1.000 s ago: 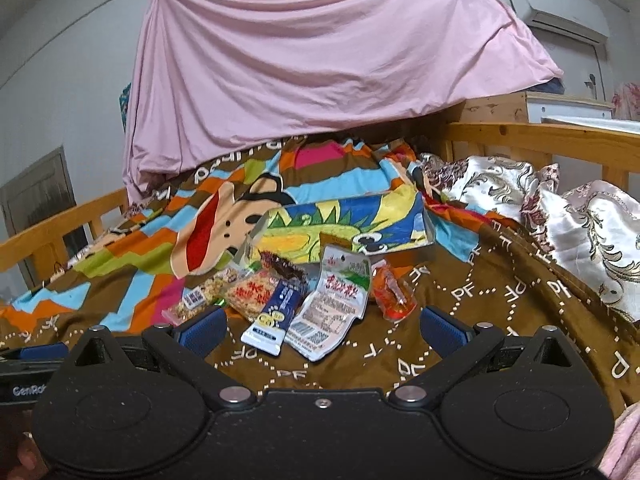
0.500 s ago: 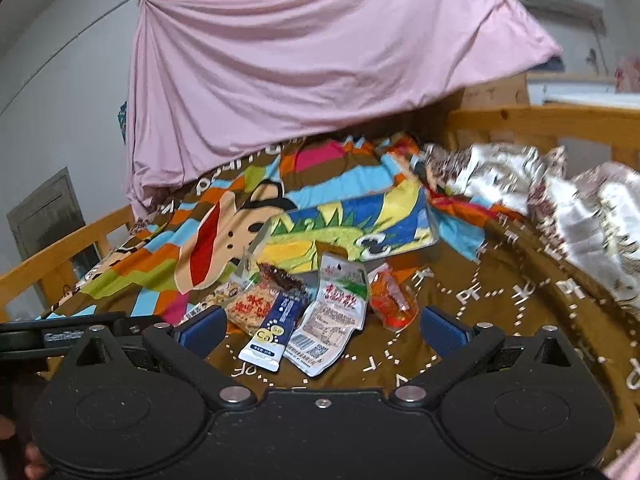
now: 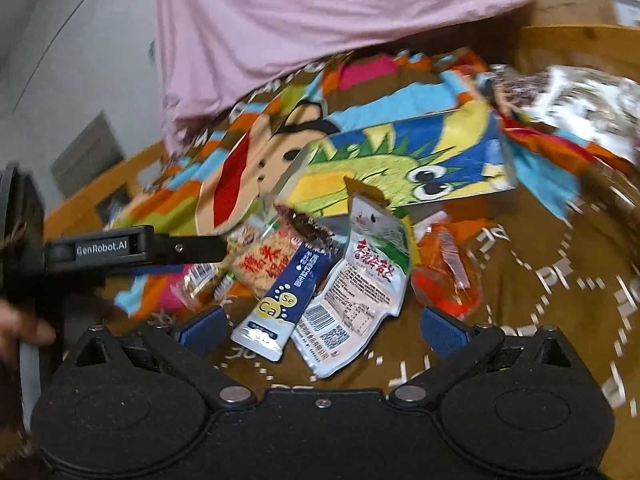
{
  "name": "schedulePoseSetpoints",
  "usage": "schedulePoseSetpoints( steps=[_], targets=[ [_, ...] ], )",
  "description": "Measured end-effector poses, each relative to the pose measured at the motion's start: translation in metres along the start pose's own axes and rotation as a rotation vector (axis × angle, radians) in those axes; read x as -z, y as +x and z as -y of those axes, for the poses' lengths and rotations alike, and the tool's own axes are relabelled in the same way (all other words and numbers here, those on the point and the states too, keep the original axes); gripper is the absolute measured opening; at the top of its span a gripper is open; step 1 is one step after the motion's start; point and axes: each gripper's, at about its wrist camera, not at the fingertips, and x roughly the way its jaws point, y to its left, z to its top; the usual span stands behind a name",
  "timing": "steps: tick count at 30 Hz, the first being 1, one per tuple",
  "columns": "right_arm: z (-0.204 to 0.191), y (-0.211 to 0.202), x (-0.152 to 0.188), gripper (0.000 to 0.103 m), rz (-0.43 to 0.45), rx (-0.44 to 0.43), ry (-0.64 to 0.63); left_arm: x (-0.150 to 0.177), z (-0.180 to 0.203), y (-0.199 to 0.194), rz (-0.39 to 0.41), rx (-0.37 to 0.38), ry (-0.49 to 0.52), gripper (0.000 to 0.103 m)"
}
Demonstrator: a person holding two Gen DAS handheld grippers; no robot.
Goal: Organize snacks
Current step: 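Move the right tool toward the white pouch while the left tool approaches the blue milk stick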
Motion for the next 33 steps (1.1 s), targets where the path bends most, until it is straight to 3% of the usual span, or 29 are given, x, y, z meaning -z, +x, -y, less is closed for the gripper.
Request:
schedulePoseSetpoints(
  steps=[3,6,10,14,24,31,33],
  targets=[
    [0.012,0.019,-0.006,0.102,-0.052,-0.049,-0.002,-0.007,0.003,0.019,-0.044,0.065,0.101,0.103],
    [0.021,0.038,-0.007,0.102,-0.129,-0.105,0.019,-0.007,0.004,0.034,-0.089,0.151,0.138,0.102],
    [0.022,0.053,-0.002,0.101,-0.179,-0.100,0.012,-0.004,0.001,0.054,-0.160,0.254,0.124,0.102],
    [0.025,0.064,-0.002,0.099,-0.180,-0.109,-0.019,-0.005,-0.006,0.071,-0.216,0.309,0.072,0.102],
    [0.034,0.081,-0.008,0.092,-0.183,-0.158,-0.014,-0.017,-0.011,0.092,-0.274,0.381,-0.008,0.100],
    [0.034,0.078,-0.012,0.075,-0.184,-0.123,0.003,-0.015,-0.017,0.094,-0.289,0.418,-0.088,0.092],
    [0.034,0.077,-0.013,0.069,-0.180,-0.114,0.007,-0.014,-0.020,0.096,-0.289,0.416,-0.118,0.086]
  ],
)
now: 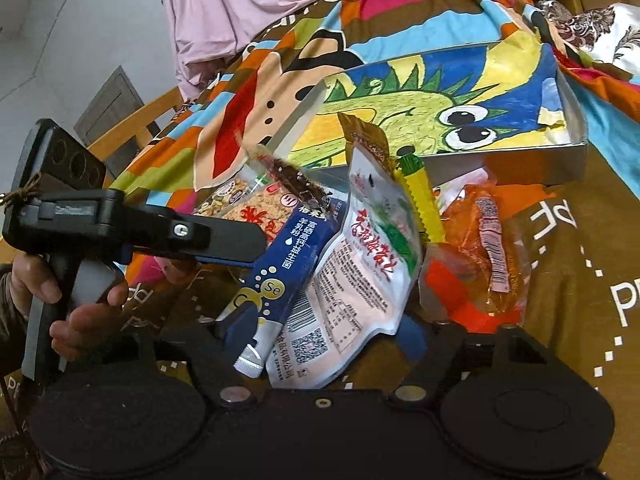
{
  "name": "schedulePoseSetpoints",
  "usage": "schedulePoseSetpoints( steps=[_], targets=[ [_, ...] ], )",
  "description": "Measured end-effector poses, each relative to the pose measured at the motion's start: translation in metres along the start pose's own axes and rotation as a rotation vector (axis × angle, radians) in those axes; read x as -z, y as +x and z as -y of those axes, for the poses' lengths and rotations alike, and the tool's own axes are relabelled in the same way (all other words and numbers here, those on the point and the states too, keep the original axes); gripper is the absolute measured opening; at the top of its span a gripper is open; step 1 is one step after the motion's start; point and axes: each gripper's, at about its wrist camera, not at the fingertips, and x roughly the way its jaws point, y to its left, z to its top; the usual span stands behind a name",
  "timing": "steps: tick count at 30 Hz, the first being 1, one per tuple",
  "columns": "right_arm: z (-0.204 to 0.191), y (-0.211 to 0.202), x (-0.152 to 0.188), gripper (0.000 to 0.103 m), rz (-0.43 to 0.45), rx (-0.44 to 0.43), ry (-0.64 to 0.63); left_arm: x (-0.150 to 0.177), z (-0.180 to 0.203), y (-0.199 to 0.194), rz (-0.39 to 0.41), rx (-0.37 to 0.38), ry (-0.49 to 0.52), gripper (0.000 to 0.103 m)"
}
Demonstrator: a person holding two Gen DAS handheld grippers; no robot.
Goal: Organize snacks
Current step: 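Move the right tool toward the white pouch while the left tool approaches the blue milk stick, then grasp the white red-text pouch with the right tool while the left tool grasps the blue milk stick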
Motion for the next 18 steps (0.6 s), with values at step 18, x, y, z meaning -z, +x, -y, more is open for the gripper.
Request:
schedulePoseSetpoints(
  steps=[18],
  targets=[
    [0.000,-0.010,0.000,0.025,-0.026,0.008,0.037,-0.003,0.013,0.027,-0.050,-0.212,0.078,0.071]
  ],
)
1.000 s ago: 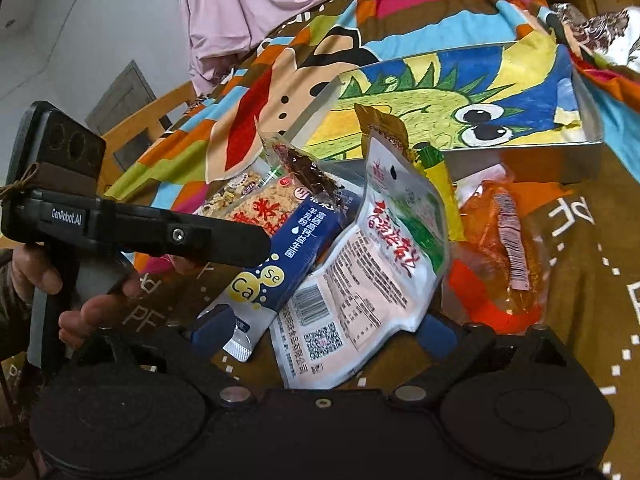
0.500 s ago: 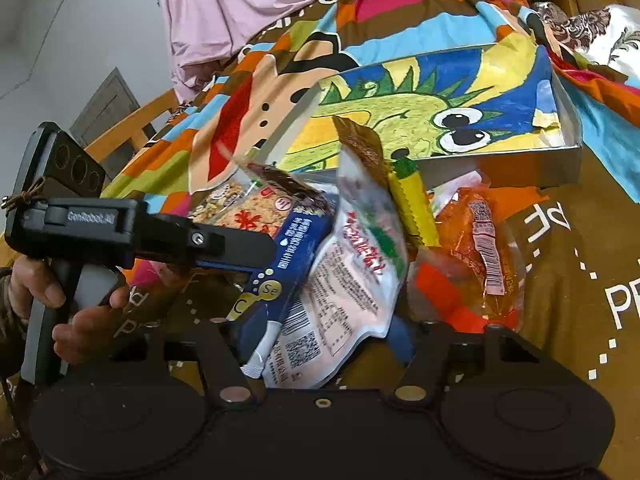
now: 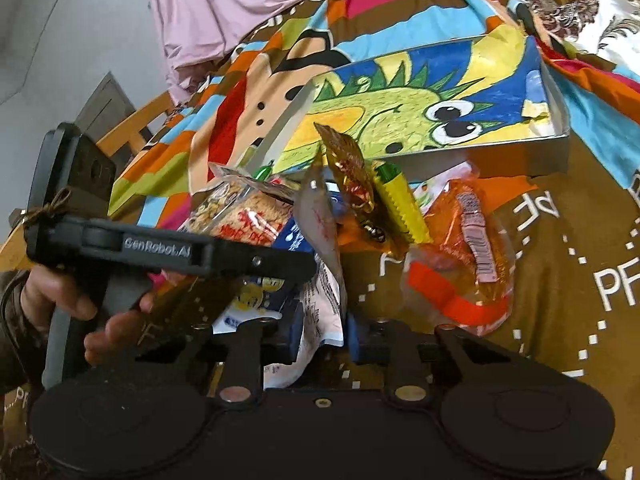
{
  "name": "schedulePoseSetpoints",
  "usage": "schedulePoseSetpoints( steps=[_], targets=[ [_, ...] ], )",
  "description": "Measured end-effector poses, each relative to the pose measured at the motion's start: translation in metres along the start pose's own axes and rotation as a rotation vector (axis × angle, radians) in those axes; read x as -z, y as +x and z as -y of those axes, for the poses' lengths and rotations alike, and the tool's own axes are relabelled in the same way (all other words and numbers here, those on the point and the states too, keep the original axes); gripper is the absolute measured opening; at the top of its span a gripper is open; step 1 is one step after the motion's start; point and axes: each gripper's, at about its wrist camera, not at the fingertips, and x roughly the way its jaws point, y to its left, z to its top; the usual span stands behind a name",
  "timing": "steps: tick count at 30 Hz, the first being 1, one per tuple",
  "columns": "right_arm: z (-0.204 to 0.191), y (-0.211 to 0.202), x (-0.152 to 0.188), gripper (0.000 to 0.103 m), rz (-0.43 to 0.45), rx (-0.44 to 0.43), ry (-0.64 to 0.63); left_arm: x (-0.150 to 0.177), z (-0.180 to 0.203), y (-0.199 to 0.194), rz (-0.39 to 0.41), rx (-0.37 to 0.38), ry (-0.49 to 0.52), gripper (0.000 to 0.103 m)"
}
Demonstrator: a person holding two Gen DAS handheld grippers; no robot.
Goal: Organize snacks
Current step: 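Grasp the white red-text pouch with the right tool while the left tool grasps the blue milk stick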
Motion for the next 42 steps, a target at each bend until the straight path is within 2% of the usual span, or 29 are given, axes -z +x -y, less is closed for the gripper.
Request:
schedulePoseSetpoints(
  steps=[3,7,10,13,14,15,16,20,22,26,28,31,37,42],
  targets=[
    [0.008,0.017,-0.001,0.029,-0.042,-0.016,0.036,-0.001,-0.003,0.001,0.000,-0.021,-0.007,0.061],
    [0.015,0.024,-0.001,0.032,-0.038,-0.054,0.095,-0.002,-0.001,0.005,-0.009,-0.056,-0.004,0.060],
    [0.009,0.024,0.002,0.034,-0.034,-0.039,0.068,-0.002,0.005,0.010,-0.011,-0.092,0.012,0.059],
    [0.003,0.022,0.003,0.032,-0.029,-0.014,0.031,-0.002,0.008,0.010,-0.007,-0.124,-0.005,0.053],
    [0.002,0.022,0.003,0.031,-0.029,-0.010,0.023,-0.003,0.008,0.009,-0.007,-0.135,-0.021,0.047],
    [-0.001,0.020,0.004,0.028,-0.027,-0.003,0.011,-0.003,0.008,0.008,-0.005,-0.150,-0.037,0.035],
    [-0.003,0.019,0.004,0.026,-0.027,0.003,-0.002,-0.003,0.007,0.007,-0.008,-0.180,-0.053,0.031],
    [-0.015,0.009,0.005,0.021,-0.021,0.029,-0.049,0.000,0.008,0.001,-0.012,-0.190,-0.082,0.031],
    [-0.017,0.006,0.006,0.020,-0.013,0.006,-0.058,0.003,0.011,0.000,-0.007,-0.186,-0.071,0.031],
    [-0.006,0.015,0.003,0.026,-0.037,-0.052,0.010,0.002,0.007,0.003,0.005,-0.174,-0.101,0.032],
    [0.000,0.021,0.004,0.026,-0.049,-0.061,0.052,0.000,0.004,0.006,0.004,-0.163,-0.125,0.033],
    [-0.001,0.022,0.004,0.025,-0.048,-0.057,0.043,0.000,0.006,0.008,-0.001,-0.175,-0.107,0.033],
    [-0.023,0.017,0.009,0.023,-0.024,0.021,-0.099,0.003,0.018,0.007,0.011,-0.231,-0.096,0.030],
    [-0.049,0.008,0.018,0.022,0.009,0.111,-0.287,0.010,0.028,-0.005,-0.021,-0.261,-0.086,0.028]
  ],
)
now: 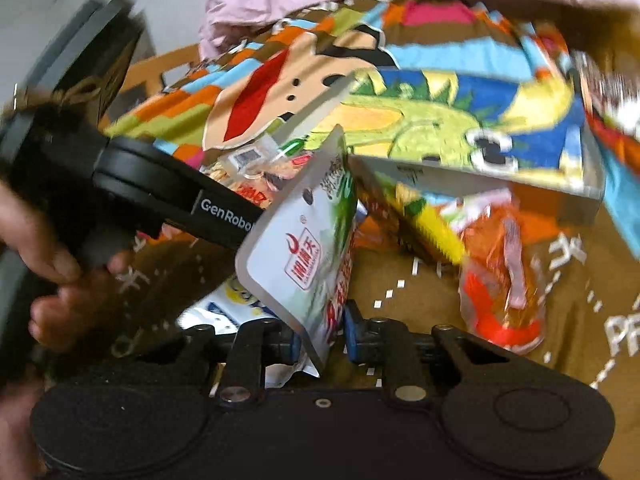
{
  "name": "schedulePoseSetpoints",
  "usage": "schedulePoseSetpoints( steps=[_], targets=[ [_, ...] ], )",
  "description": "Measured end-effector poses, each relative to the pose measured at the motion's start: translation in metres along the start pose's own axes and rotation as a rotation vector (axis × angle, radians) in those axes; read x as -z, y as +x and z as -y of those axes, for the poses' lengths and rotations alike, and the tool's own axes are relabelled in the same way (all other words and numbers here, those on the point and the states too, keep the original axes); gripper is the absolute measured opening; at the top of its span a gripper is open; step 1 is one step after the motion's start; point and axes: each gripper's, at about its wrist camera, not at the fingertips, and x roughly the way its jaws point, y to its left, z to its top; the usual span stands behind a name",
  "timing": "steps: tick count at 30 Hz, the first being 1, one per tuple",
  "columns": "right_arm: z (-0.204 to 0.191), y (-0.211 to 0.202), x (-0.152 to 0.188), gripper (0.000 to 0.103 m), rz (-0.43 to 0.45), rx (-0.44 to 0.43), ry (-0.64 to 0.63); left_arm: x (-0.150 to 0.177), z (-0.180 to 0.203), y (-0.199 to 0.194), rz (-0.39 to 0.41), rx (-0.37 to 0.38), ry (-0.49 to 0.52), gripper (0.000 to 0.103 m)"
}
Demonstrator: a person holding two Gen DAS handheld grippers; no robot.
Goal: Organize snacks
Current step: 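Grasp the white red-text pouch with the right tool while the left tool grasps the blue milk stick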
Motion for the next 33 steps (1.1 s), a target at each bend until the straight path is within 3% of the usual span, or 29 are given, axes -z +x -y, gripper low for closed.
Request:
schedulePoseSetpoints(
  steps=[8,19,28,33],
  targets=[
    [-0.026,-0.011,0.009,0.022,0.065,0.140,-0.254,0.028,-0.004,-0.023,-0.017,-0.038,-0.002,0.028],
    [-0.045,-0.017,0.021,0.020,0.186,0.300,-0.487,0.043,-0.006,-0.040,0.038,-0.064,-0.038,0.027],
    [-0.049,-0.024,0.020,0.015,0.292,0.376,-0.577,0.044,-0.012,-0.056,0.123,-0.048,-0.096,0.026],
    [-0.047,-0.025,0.018,0.015,0.305,0.384,-0.573,0.046,-0.011,-0.062,0.146,-0.040,-0.102,0.025]
  ],
)
